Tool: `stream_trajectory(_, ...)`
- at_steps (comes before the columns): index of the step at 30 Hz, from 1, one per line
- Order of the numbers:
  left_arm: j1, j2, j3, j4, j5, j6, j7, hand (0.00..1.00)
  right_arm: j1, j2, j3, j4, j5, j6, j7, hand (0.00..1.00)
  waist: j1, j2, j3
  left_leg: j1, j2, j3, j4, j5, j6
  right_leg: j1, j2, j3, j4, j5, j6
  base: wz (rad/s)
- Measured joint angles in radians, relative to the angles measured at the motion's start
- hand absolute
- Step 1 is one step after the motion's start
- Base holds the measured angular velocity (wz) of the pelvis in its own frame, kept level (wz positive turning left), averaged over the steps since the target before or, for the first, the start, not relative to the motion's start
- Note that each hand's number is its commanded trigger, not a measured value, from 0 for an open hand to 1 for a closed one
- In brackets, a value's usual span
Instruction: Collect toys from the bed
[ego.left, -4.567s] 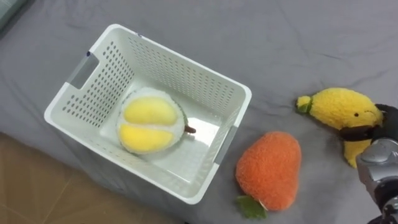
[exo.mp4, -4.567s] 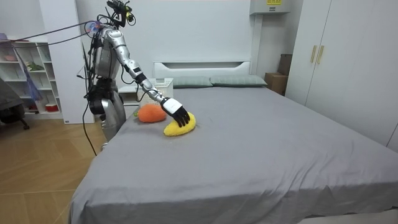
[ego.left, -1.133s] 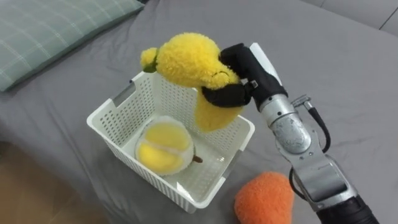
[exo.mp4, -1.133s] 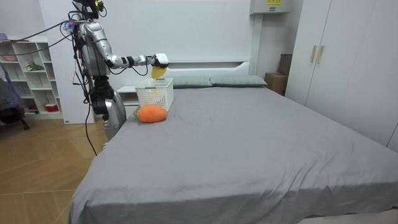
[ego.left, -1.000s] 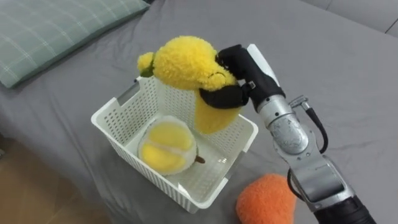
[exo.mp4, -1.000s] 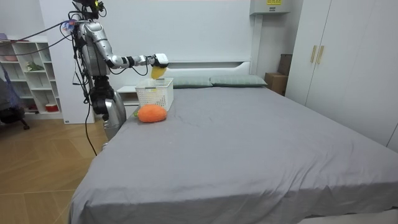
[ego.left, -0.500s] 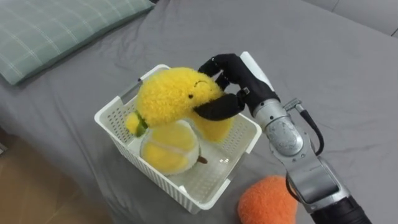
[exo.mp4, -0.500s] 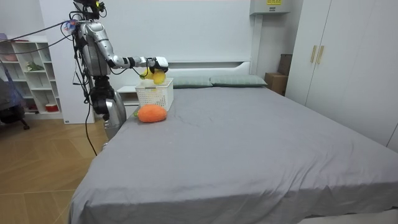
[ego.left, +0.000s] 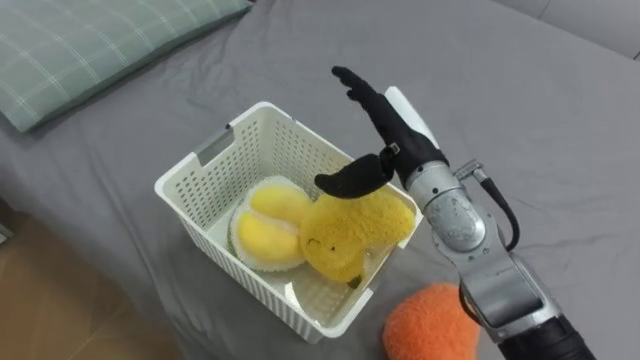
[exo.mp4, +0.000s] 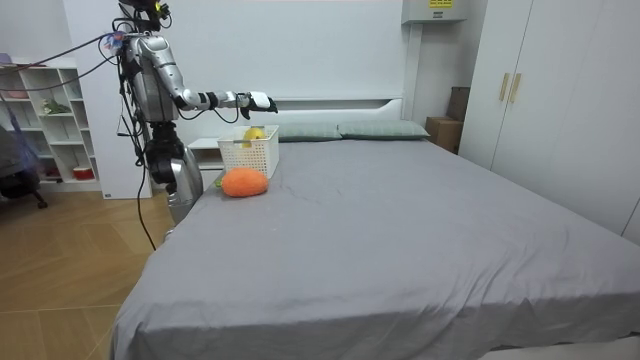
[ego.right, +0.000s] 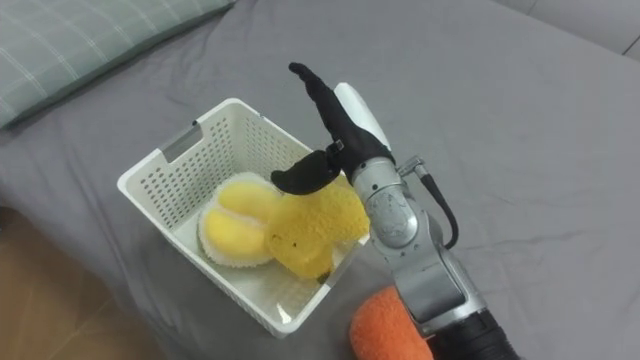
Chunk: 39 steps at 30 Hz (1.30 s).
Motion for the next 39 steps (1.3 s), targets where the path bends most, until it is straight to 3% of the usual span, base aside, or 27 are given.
stream_trajectory(9, 0.0, -0.007, 0.02, 0.005, -0.001, 0.002, -0.003, 0.0, 0.0, 0.0, -0.005, 0.0, 0.011, 0.0, 0.003, 0.0, -0.004, 0.003, 0.0017, 0.0, 0.0, 0.0, 0.0, 0.0, 0.0, 0.0, 0.001, 0.031, -0.001, 0.0, 0.0, 0.0)
stream_trajectory(15, 0.002, -0.015, 0.019, 0.003, -0.001, 0.006, -0.011, 0.0, 0.003, -0.005, -0.008, 0.006, 0.023, 0.0, 0.001, 0.0, -0.015, 0.003, 0.0019, 0.0, -0.001, -0.004, 0.0, -0.001, 0.0, 0.0, 0.002, 0.025, -0.001, 0.0, 0.0, 0.01)
stream_trajectory(22, 0.031, -0.017, 0.06, 0.012, -0.002, 0.003, -0.009, 0.0, 0.061, -0.01, -0.11, 0.071, 0.063, -0.004, -0.025, 0.0, -0.061, 0.004, -0.0015, 0.001, -0.002, 0.001, 0.002, -0.001, 0.002, 0.002, 0.001, 0.028, -0.002, 0.0, 0.001, 0.0)
stream_trajectory(26, 0.042, -0.015, 0.084, 0.043, -0.001, -0.004, 0.0, 0.0, 0.132, -0.043, -0.174, 0.073, 0.101, -0.014, -0.063, 0.0, -0.094, 0.013, -0.0062, 0.003, -0.002, 0.007, 0.008, -0.003, 0.005, 0.005, 0.001, 0.032, 0.0, 0.0, 0.001, -0.02)
stream_trajectory(32, 0.065, -0.017, 0.117, 0.043, -0.005, -0.01, 0.006, 0.0, 0.209, -0.046, -0.248, 0.08, 0.1, -0.029, -0.112, 0.0, -0.127, 0.022, -0.0082, 0.017, 0.0, 0.033, 0.008, -0.007, 0.006, 0.005, 0.002, 0.065, 0.001, -0.002, 0.003, -0.16)
stream_trajectory(33, 0.066, -0.017, 0.124, 0.043, -0.013, -0.014, 0.012, 0.0, 0.226, -0.046, -0.259, 0.085, 0.106, -0.033, -0.121, 0.0, -0.14, 0.025, -0.0121, 0.021, 0.0, 0.033, 0.008, -0.007, 0.006, 0.011, 0.002, 0.069, 0.002, -0.002, 0.003, -0.05)
stream_trajectory(39, 0.069, -0.027, 0.156, 0.043, -0.012, -0.02, 0.019, 0.0, 0.281, -0.045, -0.317, 0.129, 0.108, -0.036, -0.129, 0.0, -0.17, 0.033, -0.017, 0.033, 0.0, 0.053, 0.0, -0.01, 0.007, 0.017, 0.001, 0.079, 0.004, -0.003, 0.005, -0.11)
